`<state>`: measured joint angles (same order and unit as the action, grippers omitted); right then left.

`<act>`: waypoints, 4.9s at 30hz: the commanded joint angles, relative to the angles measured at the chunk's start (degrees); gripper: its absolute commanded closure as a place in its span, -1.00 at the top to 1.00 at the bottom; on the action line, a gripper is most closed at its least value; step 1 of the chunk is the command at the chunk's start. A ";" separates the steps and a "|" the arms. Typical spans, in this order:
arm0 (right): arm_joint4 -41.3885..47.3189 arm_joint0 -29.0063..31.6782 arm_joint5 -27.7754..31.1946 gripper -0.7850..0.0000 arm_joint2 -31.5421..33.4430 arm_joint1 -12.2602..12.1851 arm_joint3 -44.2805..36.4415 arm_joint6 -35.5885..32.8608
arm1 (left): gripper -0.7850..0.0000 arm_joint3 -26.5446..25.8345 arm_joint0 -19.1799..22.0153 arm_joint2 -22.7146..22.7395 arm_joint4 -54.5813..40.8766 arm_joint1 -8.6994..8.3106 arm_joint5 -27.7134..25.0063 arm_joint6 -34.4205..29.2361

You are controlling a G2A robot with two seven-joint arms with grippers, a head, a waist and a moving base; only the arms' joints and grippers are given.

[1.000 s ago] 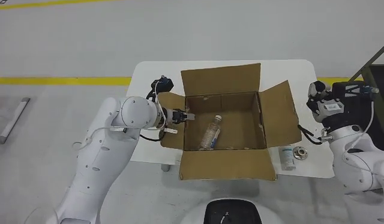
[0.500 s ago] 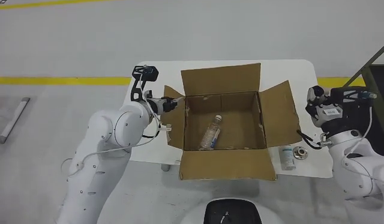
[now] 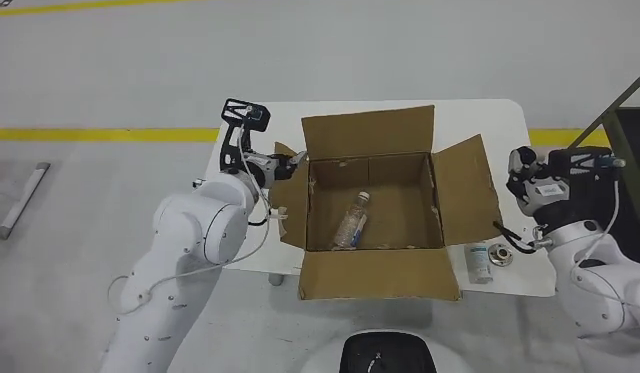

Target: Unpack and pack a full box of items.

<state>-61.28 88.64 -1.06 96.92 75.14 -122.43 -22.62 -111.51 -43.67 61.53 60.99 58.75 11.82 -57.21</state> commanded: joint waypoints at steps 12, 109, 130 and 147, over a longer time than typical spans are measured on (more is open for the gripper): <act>2.09 3.42 -3.57 -1.00 13.05 -1.32 -6.48 -24.01 | 1.00 -3.90 -8.01 1.92 11.99 -0.69 -5.13 9.87; -4.69 -14.26 -10.81 -1.00 -11.72 -3.52 26.65 -53.91 | 1.00 -3.90 -8.01 1.92 11.99 -0.69 -5.13 9.87; 35.95 -9.47 -13.32 -1.00 20.36 -5.12 0.04 -46.39 | 1.00 -3.90 -8.01 1.92 11.99 -0.69 -5.13 9.87; 15.58 -12.12 -18.10 -1.00 -14.08 -5.24 -2.15 -39.01 | 1.00 -3.90 -8.01 1.92 11.99 -0.69 -5.13 9.87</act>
<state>-45.43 76.63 -18.98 83.20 69.89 -124.77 -61.58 -115.41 -51.68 63.45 72.98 58.06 6.69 -47.34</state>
